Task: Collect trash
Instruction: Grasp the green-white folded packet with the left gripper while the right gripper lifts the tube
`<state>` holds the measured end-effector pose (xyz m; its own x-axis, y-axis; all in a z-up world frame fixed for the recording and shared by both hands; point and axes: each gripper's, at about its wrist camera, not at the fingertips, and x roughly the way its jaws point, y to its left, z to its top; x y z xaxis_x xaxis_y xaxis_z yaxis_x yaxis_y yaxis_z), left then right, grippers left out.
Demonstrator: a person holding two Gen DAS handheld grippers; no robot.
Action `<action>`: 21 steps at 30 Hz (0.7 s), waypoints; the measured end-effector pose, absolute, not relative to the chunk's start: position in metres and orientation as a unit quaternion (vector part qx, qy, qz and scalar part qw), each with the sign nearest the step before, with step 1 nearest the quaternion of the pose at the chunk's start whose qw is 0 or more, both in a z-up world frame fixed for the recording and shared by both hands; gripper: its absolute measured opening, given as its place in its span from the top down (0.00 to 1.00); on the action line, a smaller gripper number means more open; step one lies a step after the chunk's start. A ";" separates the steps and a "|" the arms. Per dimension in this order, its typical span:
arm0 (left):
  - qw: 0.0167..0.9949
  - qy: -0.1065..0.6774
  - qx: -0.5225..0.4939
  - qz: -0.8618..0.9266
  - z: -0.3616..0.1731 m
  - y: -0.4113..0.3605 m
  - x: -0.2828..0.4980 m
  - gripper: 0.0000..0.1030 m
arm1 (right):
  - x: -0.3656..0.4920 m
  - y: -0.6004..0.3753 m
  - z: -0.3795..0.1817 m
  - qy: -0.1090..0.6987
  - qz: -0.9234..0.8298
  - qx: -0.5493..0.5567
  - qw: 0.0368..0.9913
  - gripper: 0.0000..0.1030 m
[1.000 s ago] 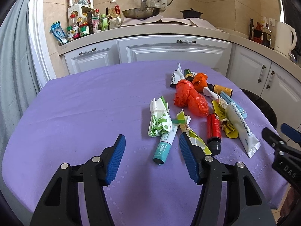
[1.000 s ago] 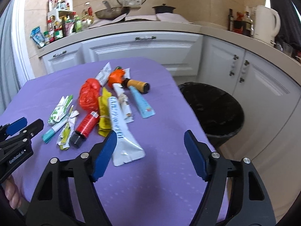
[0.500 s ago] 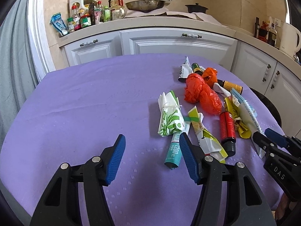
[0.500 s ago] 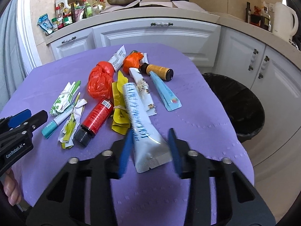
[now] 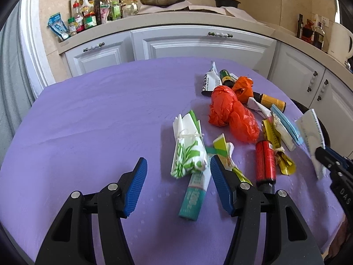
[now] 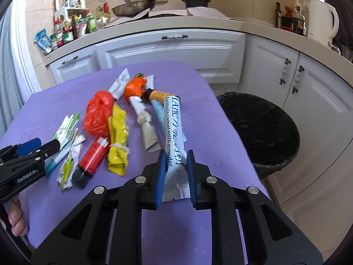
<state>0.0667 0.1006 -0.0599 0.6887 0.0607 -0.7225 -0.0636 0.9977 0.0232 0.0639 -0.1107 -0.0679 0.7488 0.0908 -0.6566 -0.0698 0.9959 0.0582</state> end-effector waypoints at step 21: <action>0.909 0.415 -0.021 0.026 -0.063 0.120 0.088 0.64 | 0.089 -0.125 -0.066 0.355 0.037 0.029 0.934 0.82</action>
